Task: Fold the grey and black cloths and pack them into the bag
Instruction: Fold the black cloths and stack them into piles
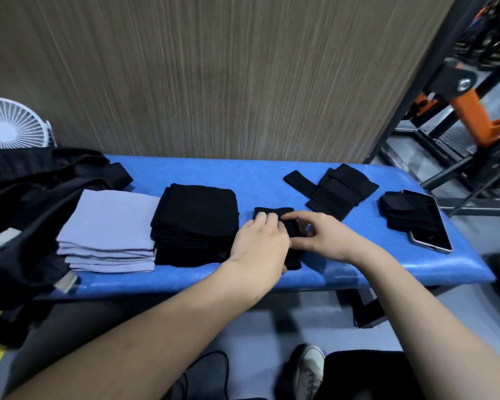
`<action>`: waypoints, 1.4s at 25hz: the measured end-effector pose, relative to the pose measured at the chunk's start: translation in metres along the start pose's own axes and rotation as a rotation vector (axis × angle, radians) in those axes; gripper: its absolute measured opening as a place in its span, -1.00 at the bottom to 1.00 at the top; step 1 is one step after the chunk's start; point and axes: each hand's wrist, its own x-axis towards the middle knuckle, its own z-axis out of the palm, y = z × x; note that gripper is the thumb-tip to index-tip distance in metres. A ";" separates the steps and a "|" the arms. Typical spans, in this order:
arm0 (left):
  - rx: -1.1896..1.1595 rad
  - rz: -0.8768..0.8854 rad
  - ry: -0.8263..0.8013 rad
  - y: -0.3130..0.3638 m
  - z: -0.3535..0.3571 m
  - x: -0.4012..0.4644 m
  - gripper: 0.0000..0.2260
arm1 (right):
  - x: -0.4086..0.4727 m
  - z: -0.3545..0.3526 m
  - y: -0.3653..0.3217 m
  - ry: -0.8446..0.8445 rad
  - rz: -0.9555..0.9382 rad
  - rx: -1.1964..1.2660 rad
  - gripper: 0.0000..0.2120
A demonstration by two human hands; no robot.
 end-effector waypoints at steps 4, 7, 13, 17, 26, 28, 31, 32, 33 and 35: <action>-0.015 -0.018 0.015 -0.007 0.001 -0.002 -0.52 | 0.004 0.003 -0.013 -0.013 -0.075 0.023 -0.58; -0.064 -0.025 0.030 -0.012 0.002 -0.005 -0.56 | 0.009 0.005 -0.018 -0.023 -0.099 0.022 -0.60; -0.100 -0.023 0.063 -0.016 0.003 -0.005 -0.60 | 0.012 0.006 -0.017 -0.045 -0.086 0.050 -0.60; -0.126 0.007 0.128 -0.018 0.001 -0.004 -0.55 | 0.009 0.001 -0.009 -0.035 -0.062 0.112 -0.65; -0.170 -0.069 0.248 -0.022 -0.010 0.039 -0.63 | -0.004 -0.029 0.036 0.235 0.118 -0.042 -0.78; -0.173 -0.064 0.254 -0.017 -0.007 0.050 -0.63 | -0.006 -0.035 0.049 0.258 0.177 -0.097 -0.78; -0.197 -0.053 0.242 -0.013 -0.001 0.063 -0.63 | -0.008 -0.043 0.067 0.299 0.242 -0.130 -0.75; -0.210 -0.052 0.238 -0.014 0.001 0.067 -0.63 | -0.008 -0.044 0.071 0.320 0.253 -0.139 -0.73; -0.223 -0.050 0.234 -0.014 0.004 0.071 -0.63 | -0.007 -0.045 0.076 0.348 0.260 -0.151 -0.68; -0.251 -0.046 0.233 -0.014 0.009 0.077 -0.61 | -0.005 -0.047 0.083 0.413 0.259 -0.186 -0.55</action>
